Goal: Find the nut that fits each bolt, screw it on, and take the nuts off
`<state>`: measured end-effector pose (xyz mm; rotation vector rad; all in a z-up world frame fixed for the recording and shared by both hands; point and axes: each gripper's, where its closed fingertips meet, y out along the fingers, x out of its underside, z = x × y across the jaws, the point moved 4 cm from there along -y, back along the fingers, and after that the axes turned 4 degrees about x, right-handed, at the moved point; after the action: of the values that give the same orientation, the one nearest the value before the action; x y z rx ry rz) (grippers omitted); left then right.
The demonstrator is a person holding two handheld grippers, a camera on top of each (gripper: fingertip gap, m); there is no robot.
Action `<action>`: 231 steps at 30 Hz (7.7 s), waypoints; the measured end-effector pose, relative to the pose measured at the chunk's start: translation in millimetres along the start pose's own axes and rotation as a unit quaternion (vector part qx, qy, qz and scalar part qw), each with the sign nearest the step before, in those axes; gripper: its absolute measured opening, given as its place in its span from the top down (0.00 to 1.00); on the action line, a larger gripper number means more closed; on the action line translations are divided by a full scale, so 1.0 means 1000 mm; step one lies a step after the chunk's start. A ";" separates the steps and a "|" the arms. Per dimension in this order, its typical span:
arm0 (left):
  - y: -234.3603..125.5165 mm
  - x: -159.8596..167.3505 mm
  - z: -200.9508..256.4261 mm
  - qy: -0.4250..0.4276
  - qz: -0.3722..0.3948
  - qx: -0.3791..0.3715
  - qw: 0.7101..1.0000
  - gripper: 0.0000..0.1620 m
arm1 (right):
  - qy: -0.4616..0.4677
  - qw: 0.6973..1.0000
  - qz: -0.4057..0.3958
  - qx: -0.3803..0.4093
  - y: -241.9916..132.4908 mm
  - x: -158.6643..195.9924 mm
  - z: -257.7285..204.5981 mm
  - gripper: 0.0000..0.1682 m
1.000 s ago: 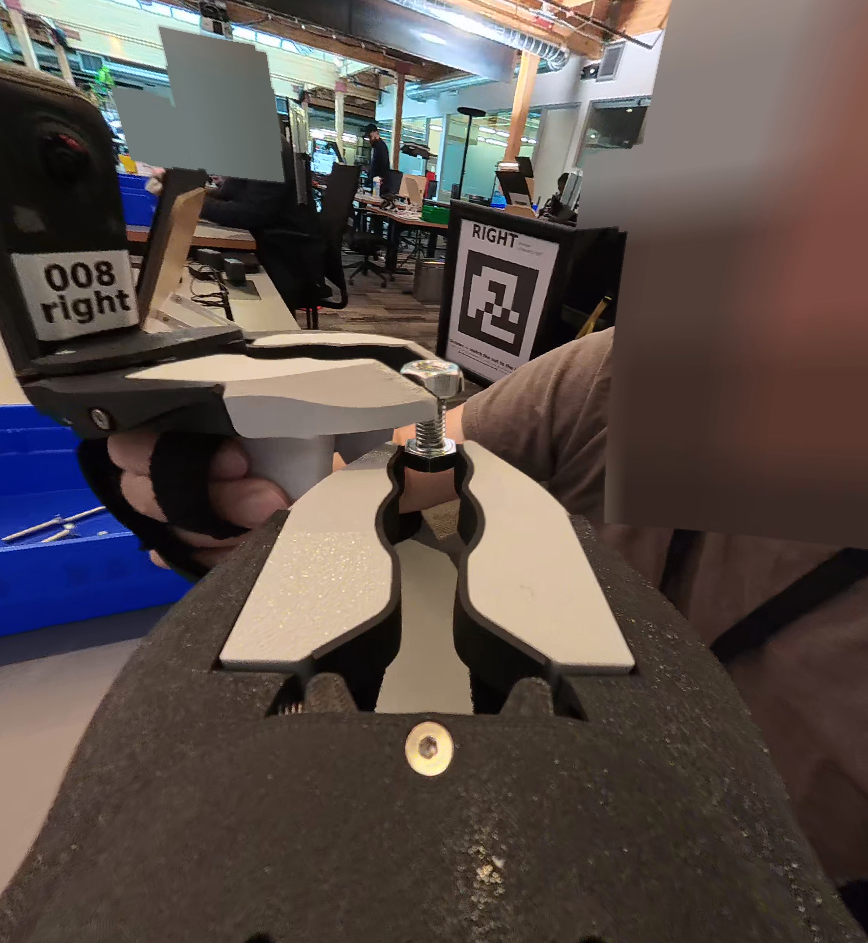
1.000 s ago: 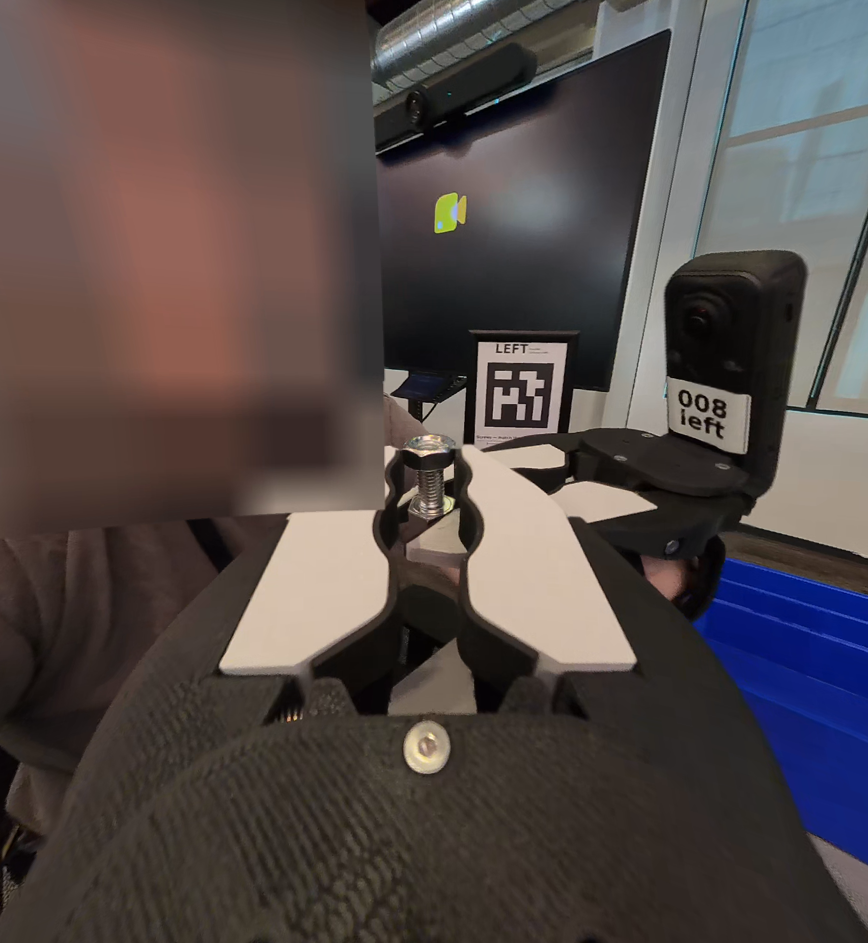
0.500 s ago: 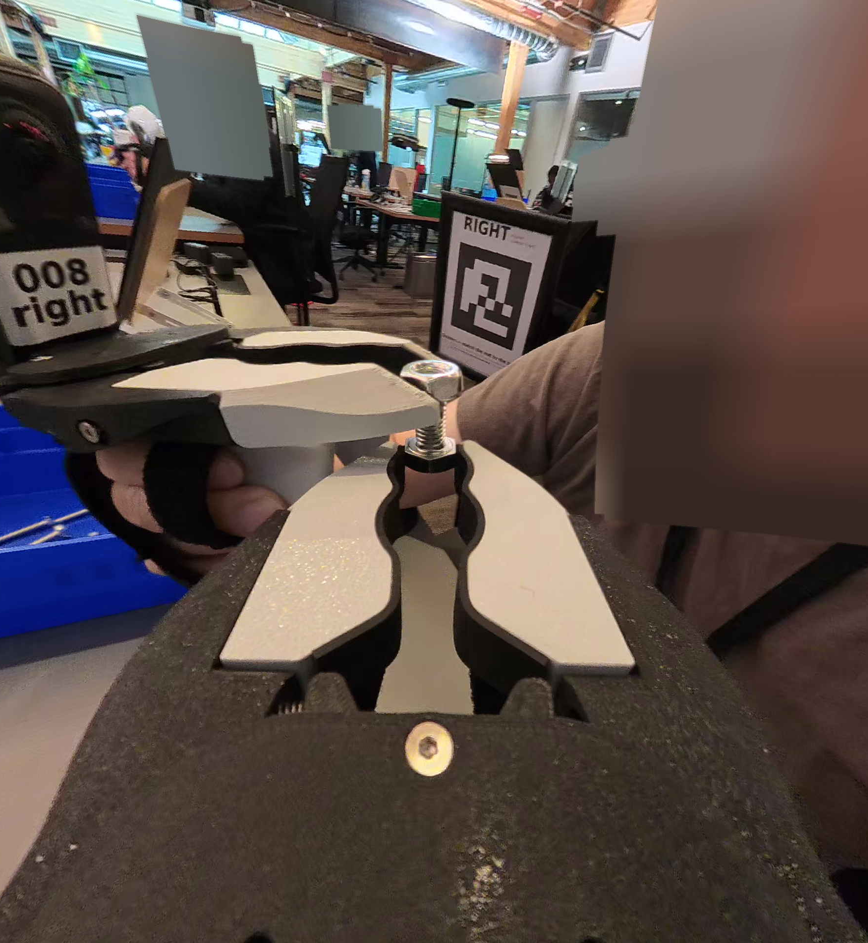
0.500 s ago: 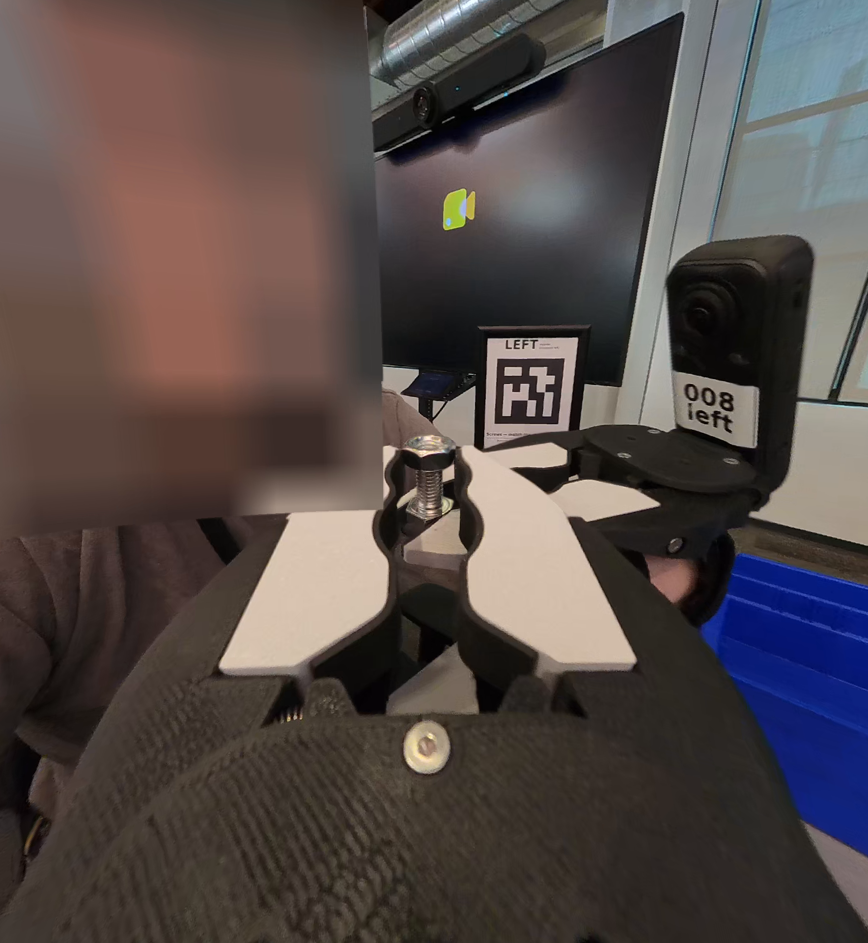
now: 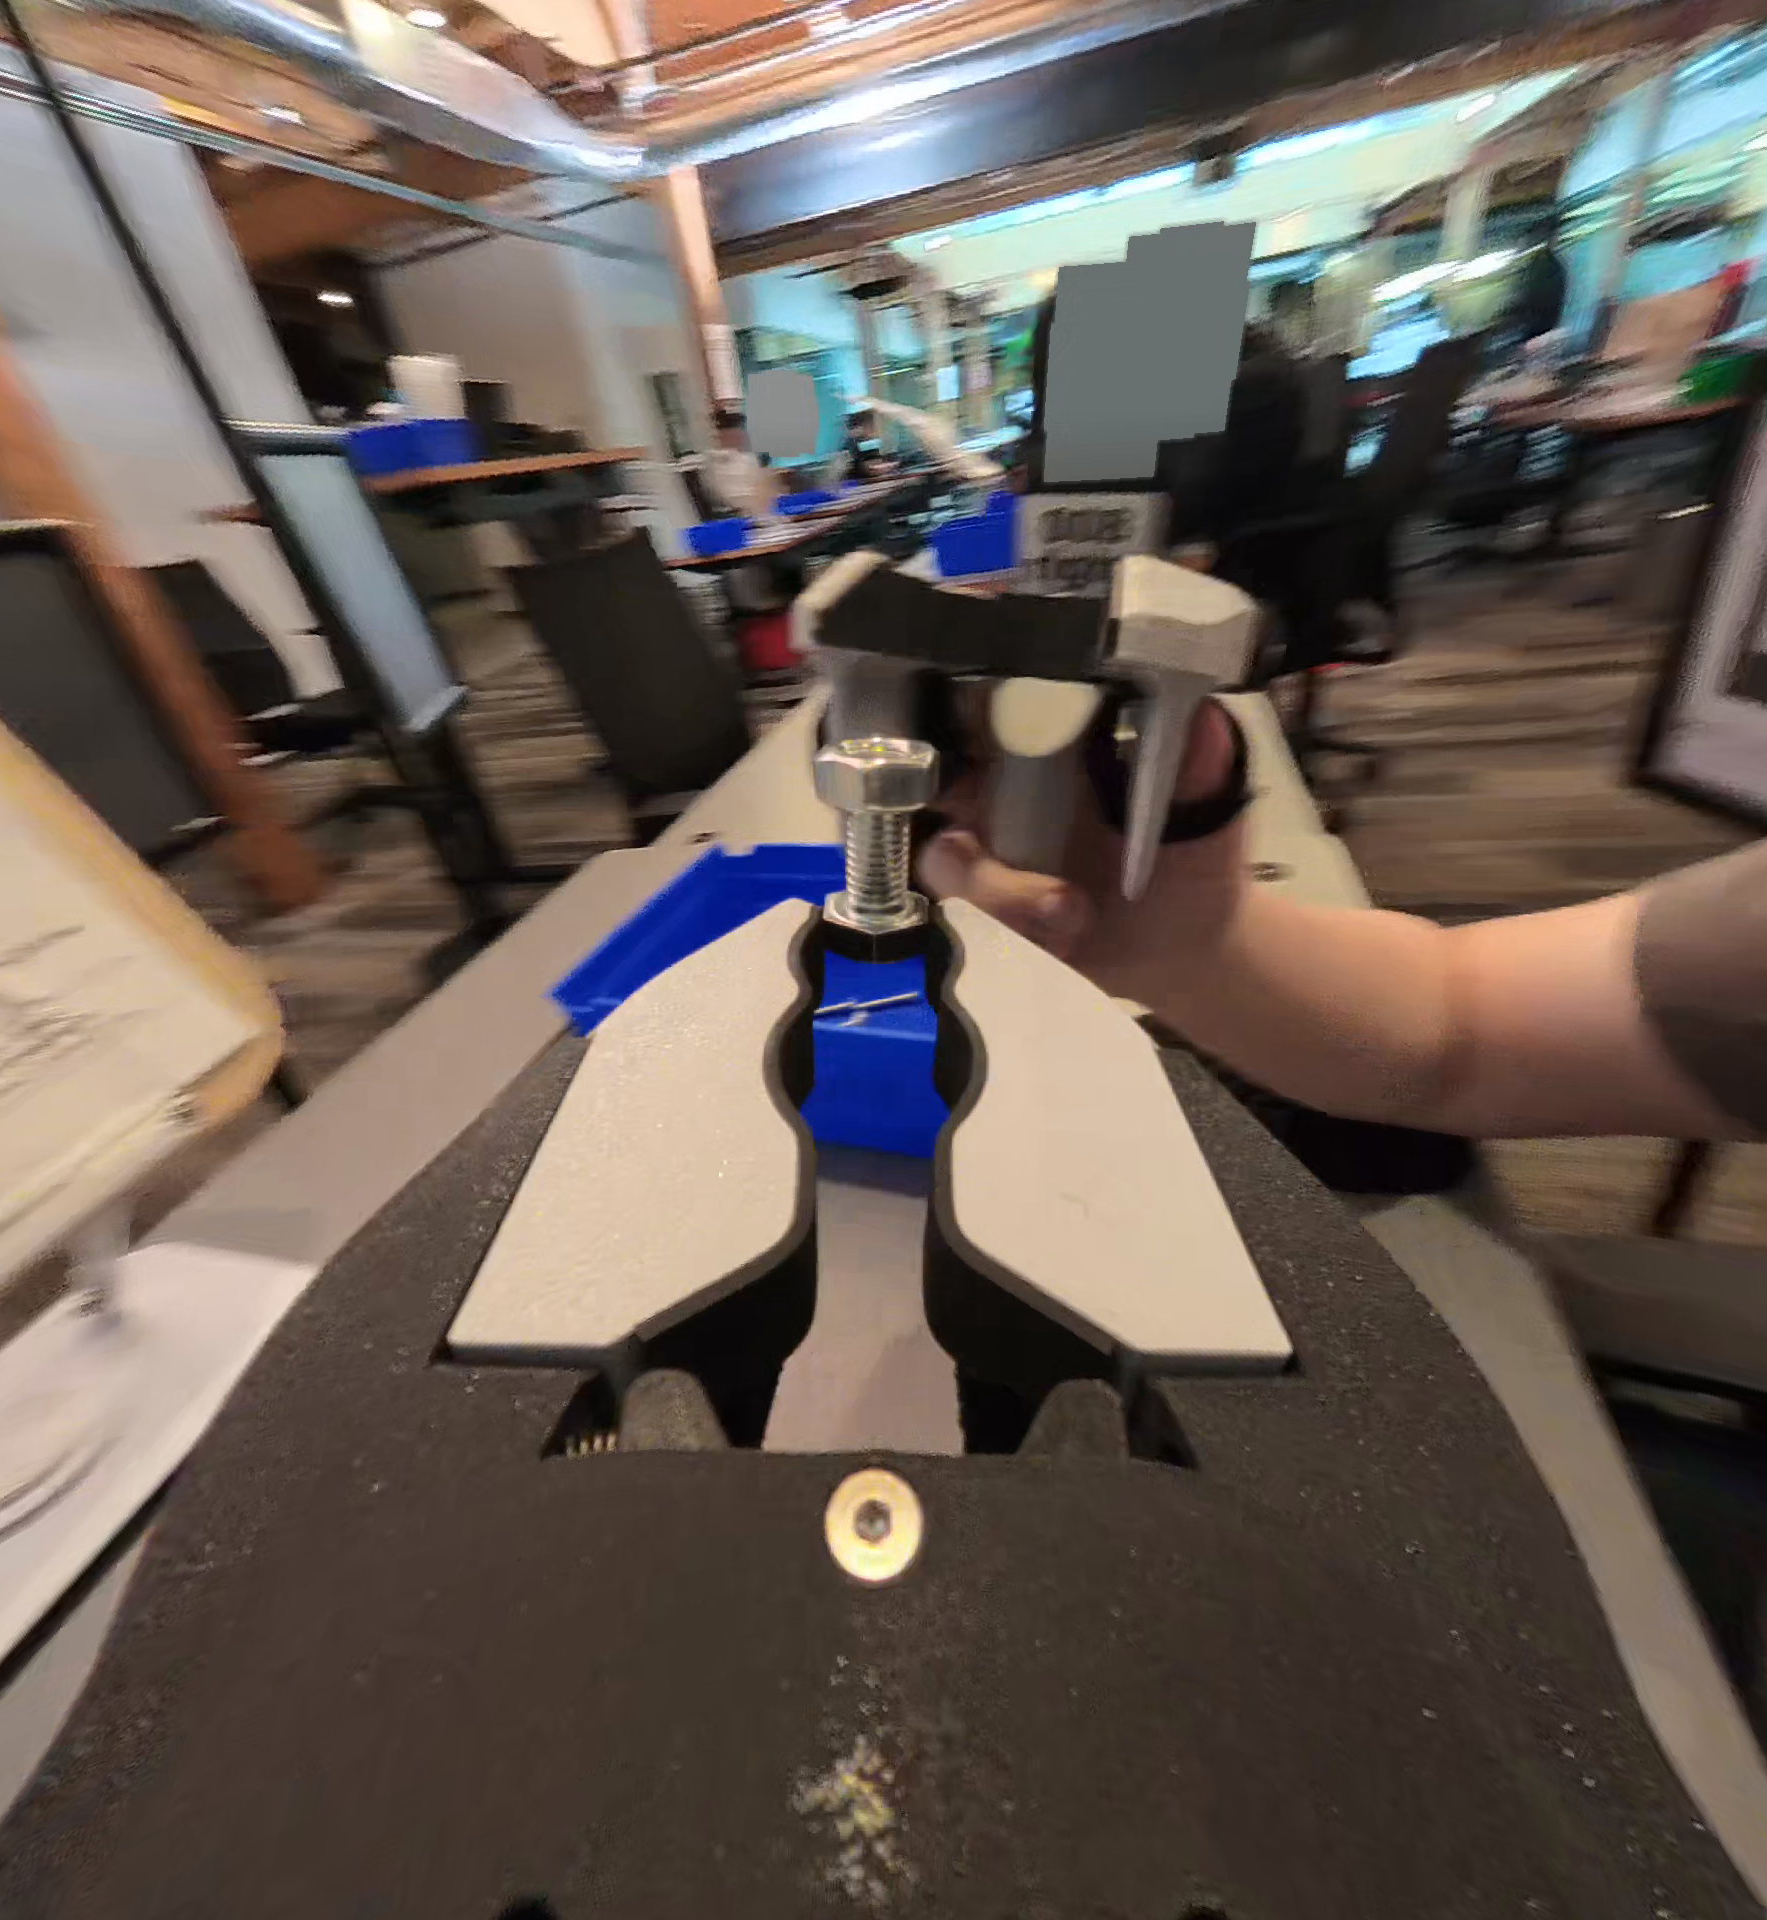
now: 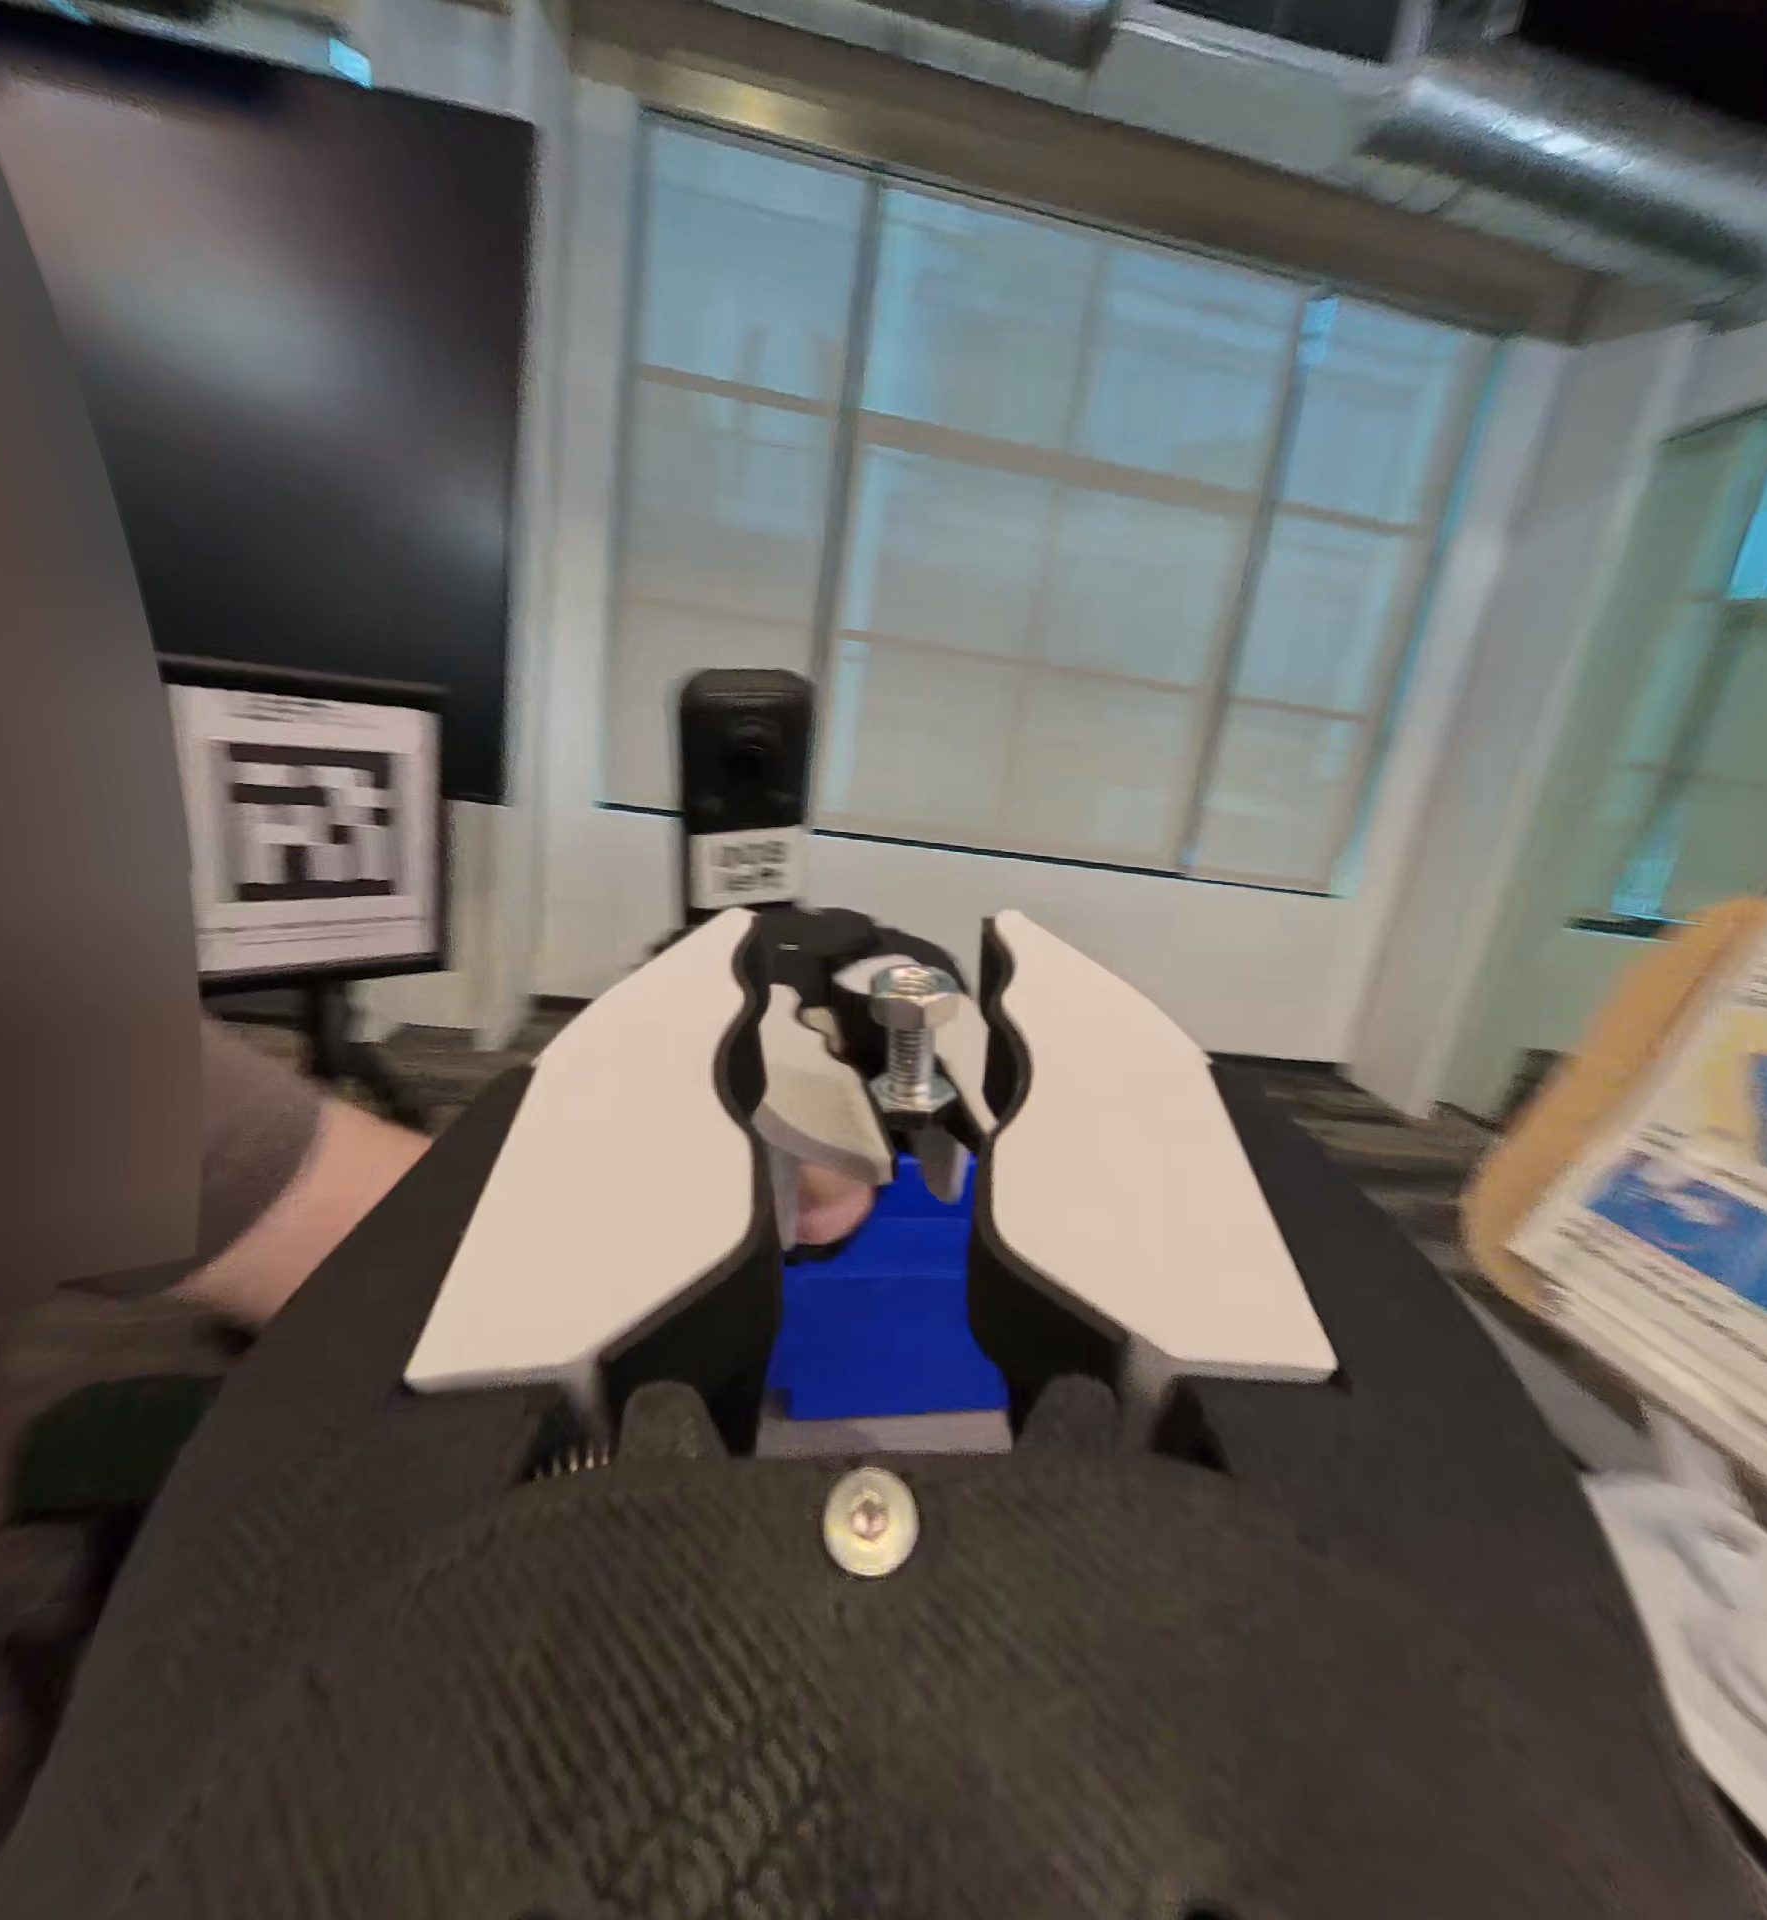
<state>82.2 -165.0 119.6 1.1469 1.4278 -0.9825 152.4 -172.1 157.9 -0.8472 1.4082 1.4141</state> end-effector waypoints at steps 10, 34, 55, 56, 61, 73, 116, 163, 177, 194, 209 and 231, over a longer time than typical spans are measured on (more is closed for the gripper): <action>0.002 0.002 -0.004 0.019 -0.009 -0.057 0.998 0.89 | -0.058 0.989 -0.052 0.124 0.012 0.020 0.004 0.78; 0.008 0.012 0.053 -0.083 -0.039 0.269 0.959 0.89 | 0.118 0.956 0.010 -0.268 -0.013 0.011 -0.017 0.88; -0.011 0.001 0.033 -0.060 -0.041 0.216 0.974 0.89 | 0.111 0.737 -0.649 0.151 -0.270 0.197 0.150 0.87; -0.010 0.001 0.033 -0.061 -0.042 0.216 0.974 0.89 | 0.105 0.734 -0.655 0.144 -0.270 0.201 0.149 0.87; -0.008 0.004 0.034 -0.061 -0.049 0.219 0.972 0.89 | 0.115 0.718 -0.672 0.140 -0.278 0.206 0.145 0.86; -0.006 0.007 0.017 -0.070 -0.041 0.176 0.981 0.89 | -0.012 0.827 -0.494 0.269 -0.247 0.086 0.152 0.80; 0.023 0.010 -0.025 -0.112 -0.009 0.123 0.986 0.89 | 0.032 0.989 -0.137 0.047 -0.016 0.018 0.037 0.85; -0.144 0.032 -0.102 -0.135 -0.261 -0.241 0.925 0.84 | 0.183 0.562 -0.601 0.538 -0.329 0.137 0.190 0.86; -0.233 0.169 -0.132 -0.319 -0.418 -0.330 0.784 0.91 | 0.087 0.680 -0.503 0.526 -0.275 0.082 0.194 0.87; -0.248 0.243 -0.132 -0.450 -0.485 -0.428 0.615 0.74 | 0.080 0.692 -0.543 0.469 -0.265 0.101 0.193 0.87; -0.257 0.255 -0.132 -0.464 -0.510 -0.433 0.580 0.88 | 0.054 0.680 -0.587 0.437 -0.253 0.117 0.193 0.87; -0.180 0.098 -0.128 -0.192 -0.282 -0.369 0.865 0.91 | -0.018 0.708 -0.542 0.453 -0.219 0.092 0.191 0.89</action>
<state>-124.3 -65.1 42.3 -0.0470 1.6125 -0.8485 354.0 8.2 17.2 -0.7126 1.0086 -0.2128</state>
